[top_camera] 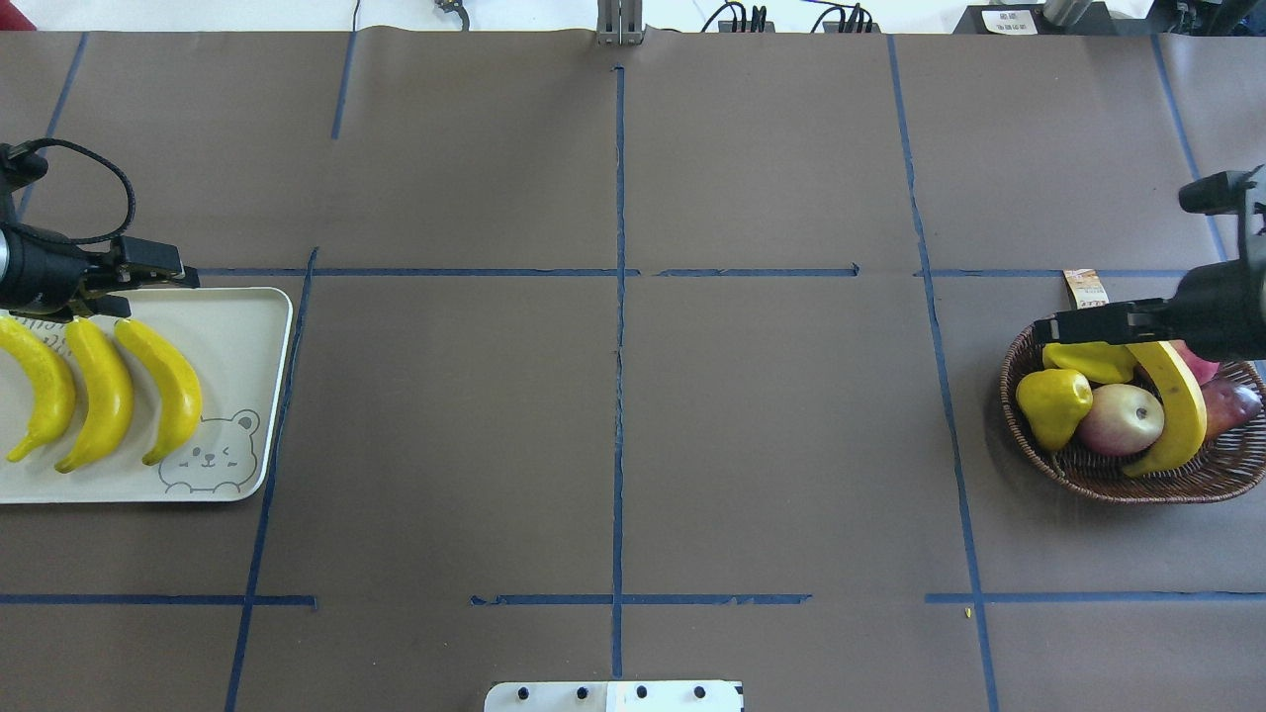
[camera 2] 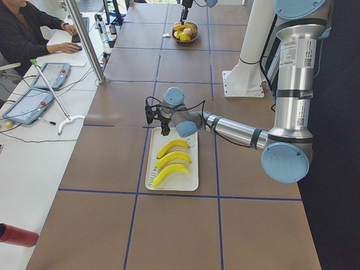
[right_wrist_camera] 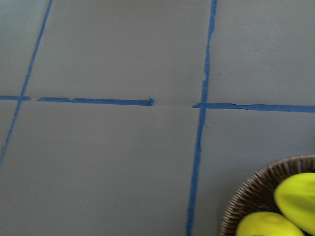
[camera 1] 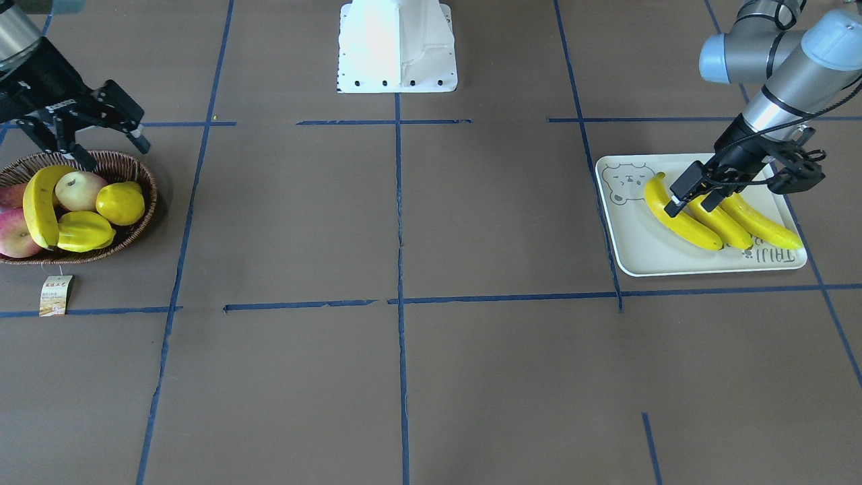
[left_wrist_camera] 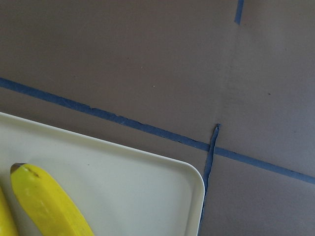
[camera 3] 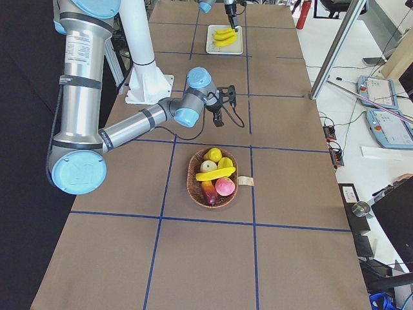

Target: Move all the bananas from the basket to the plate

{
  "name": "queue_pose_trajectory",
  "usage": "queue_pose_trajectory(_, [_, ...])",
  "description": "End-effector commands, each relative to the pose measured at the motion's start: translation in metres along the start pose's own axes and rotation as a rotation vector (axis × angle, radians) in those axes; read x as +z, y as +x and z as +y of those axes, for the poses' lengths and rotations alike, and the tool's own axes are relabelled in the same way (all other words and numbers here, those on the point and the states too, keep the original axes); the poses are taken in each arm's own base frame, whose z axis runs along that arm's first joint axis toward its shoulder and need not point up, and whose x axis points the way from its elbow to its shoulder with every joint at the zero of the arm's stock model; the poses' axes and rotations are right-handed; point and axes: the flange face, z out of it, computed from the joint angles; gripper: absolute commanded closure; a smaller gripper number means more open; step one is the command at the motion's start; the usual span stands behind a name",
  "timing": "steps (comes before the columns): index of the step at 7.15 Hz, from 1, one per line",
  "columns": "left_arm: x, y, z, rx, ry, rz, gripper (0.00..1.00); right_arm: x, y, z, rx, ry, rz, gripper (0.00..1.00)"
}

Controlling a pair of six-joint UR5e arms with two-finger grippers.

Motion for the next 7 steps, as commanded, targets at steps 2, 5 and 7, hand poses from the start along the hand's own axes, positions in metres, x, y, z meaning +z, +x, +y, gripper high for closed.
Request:
queue_pose_trajectory(2, [-0.002, 0.02, -0.003, 0.004, 0.001, 0.03, 0.01, -0.002, 0.105, 0.046, -0.095, -0.029, 0.062, 0.0])
queue_pose_trajectory(5, [0.005, 0.023, -0.007, -0.002, 0.001, 0.028, 0.01, 0.039, 0.21, 0.105, -0.097, -0.036, -0.005, 0.0])
queue_pose_trajectory(7, [0.006, 0.022, -0.007, -0.002, 0.0, 0.026, 0.01, 0.048, 0.209, 0.097, -0.094, -0.042, -0.003, 0.0])
